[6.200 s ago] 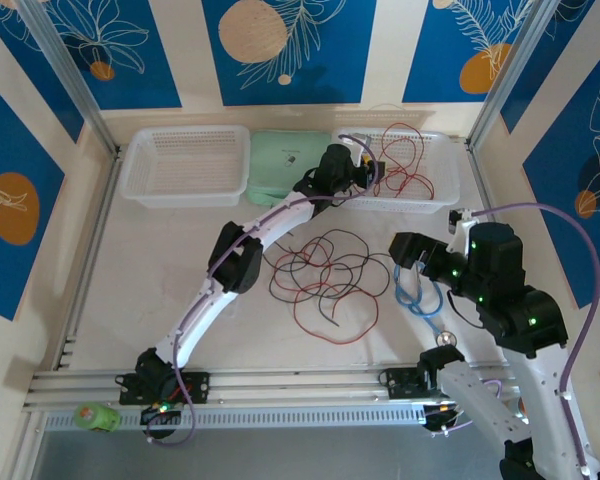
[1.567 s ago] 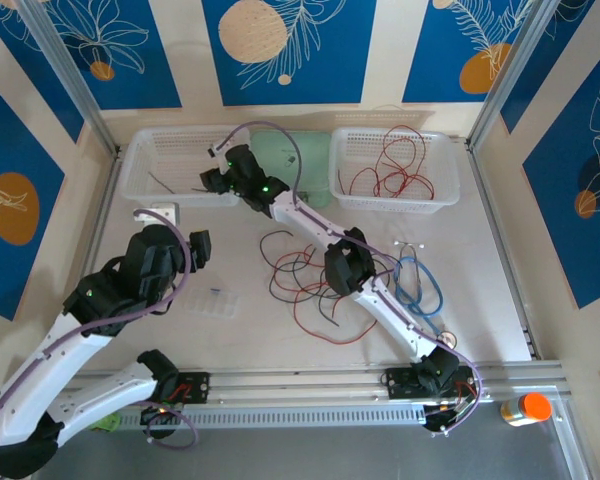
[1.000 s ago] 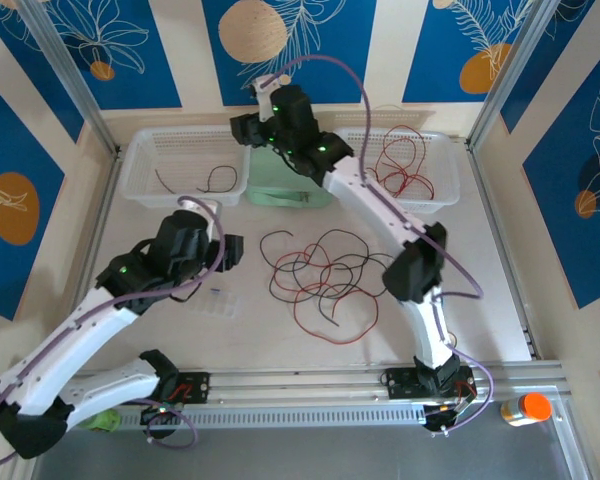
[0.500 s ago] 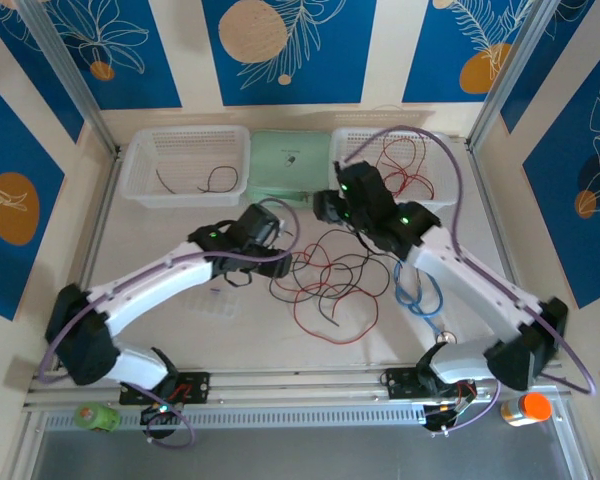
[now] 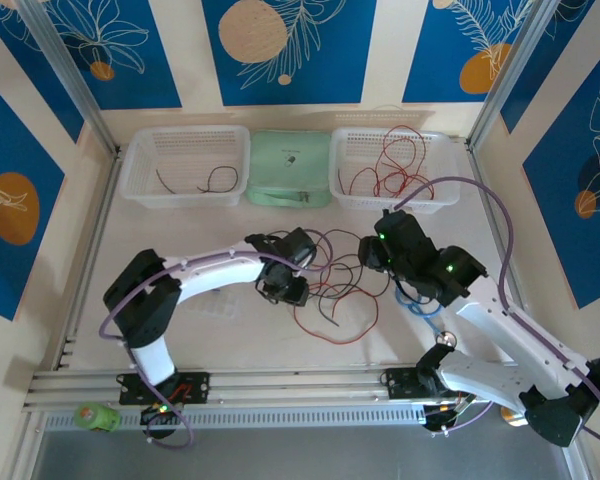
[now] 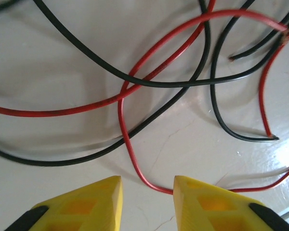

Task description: Untangle the cables

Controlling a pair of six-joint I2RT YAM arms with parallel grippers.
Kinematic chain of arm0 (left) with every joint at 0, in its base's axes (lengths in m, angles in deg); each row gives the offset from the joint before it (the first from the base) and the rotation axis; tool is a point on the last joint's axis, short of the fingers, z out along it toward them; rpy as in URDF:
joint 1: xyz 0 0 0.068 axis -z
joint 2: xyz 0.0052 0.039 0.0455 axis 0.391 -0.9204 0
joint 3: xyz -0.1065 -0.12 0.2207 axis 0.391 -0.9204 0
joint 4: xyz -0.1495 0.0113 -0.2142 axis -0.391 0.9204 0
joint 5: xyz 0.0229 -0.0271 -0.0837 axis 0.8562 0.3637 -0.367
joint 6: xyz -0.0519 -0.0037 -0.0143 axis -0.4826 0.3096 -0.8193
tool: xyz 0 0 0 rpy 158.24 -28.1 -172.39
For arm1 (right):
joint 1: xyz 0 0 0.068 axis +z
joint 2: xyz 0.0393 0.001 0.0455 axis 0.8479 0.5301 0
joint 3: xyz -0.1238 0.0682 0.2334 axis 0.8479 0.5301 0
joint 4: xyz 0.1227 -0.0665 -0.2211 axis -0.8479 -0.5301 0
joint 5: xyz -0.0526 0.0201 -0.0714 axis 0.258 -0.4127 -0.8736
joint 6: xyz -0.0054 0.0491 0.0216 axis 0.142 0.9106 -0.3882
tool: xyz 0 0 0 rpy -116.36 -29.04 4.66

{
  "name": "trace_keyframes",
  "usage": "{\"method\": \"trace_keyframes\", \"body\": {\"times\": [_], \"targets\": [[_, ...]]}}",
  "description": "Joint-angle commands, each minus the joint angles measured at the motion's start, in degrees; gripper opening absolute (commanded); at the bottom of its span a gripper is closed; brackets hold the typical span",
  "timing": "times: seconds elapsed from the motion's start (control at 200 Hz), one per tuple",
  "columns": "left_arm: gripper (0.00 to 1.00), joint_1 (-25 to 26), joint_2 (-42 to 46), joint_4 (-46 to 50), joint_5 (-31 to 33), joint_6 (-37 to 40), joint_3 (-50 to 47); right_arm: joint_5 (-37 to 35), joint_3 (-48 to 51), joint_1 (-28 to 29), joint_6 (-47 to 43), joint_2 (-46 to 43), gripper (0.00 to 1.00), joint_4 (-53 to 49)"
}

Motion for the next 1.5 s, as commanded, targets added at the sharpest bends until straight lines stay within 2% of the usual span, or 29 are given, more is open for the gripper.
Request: {"method": "trace_keyframes", "body": {"times": [0.0, 0.075, 0.195, 0.31, 0.435, 0.62, 0.665, 0.79, 0.99, 1.231, 1.376, 1.491], "targets": [[0.33, 0.9, -2.5, 0.2, -2.2, -4.4, -0.3, 0.8, 0.6, -0.9, 1.6, -1.0, 0.50, -0.1], [0.34, 1.1, -2.9, 1.3, -0.7, -6.1, -1.3, 1.3, 0.9, -1.0, 1.2, -1.0, 0.50, 0.0], [0.43, 1.2, -3.0, 1.5, 0.9, -7.8, -3.0, 2.0, 2.0, -1.5, 1.2, -1.2, 0.50, 0.9], [0.43, 1.3, -4.5, -0.7, 0.1, -8.0, -3.0, 3.4, 2.8, -2.3, 1.1, -1.5, 0.50, 2.1], [0.31, 1.6, -6.9, -2.7, -0.2, -7.9, -1.4, 4.2, 2.8, -2.9, 0.9, -1.7, 0.50, 2.3], [0.00, 1.9, -4.4, 0.2, 6.1, -7.0, 0.3, 4.6, 3.4, -3.4, 1.3, -2.9, 0.49, 2.2], [0.00, 1.9, -2.8, 2.4, 7.7, -5.8, 1.5, 4.9, 3.8, -3.6, 1.4, -3.4, 0.49, 2.4], [0.00, 1.9, 1.6, 12.0, 11.3, 0.0, 10.3, 7.6, 5.5, -5.7, 0.9, -4.7, 0.49, 3.8], [0.00, 1.9, 5.1, 27.2, 16.6, 8.1, 30.0, 14.8, 9.1, -12.7, -0.2, -7.9, 0.50, 6.7], [0.00, 1.9, 5.8, 35.8, 16.6, 14.0, 44.7, 23.2, 10.7, -20.0, -2.6, -10.1, 0.50, 7.9], [0.00, 1.9, 5.2, 40.0, 20.1, 16.6, 51.4, 29.4, 10.0, -20.6, -6.2, -9.8, 0.50, 10.6], [0.00, 1.9, 4.8, 40.9, 20.0, 17.9, 56.2, 34.8, 10.7, -20.2, -7.4, -9.1, 0.51, 14.8]]}}
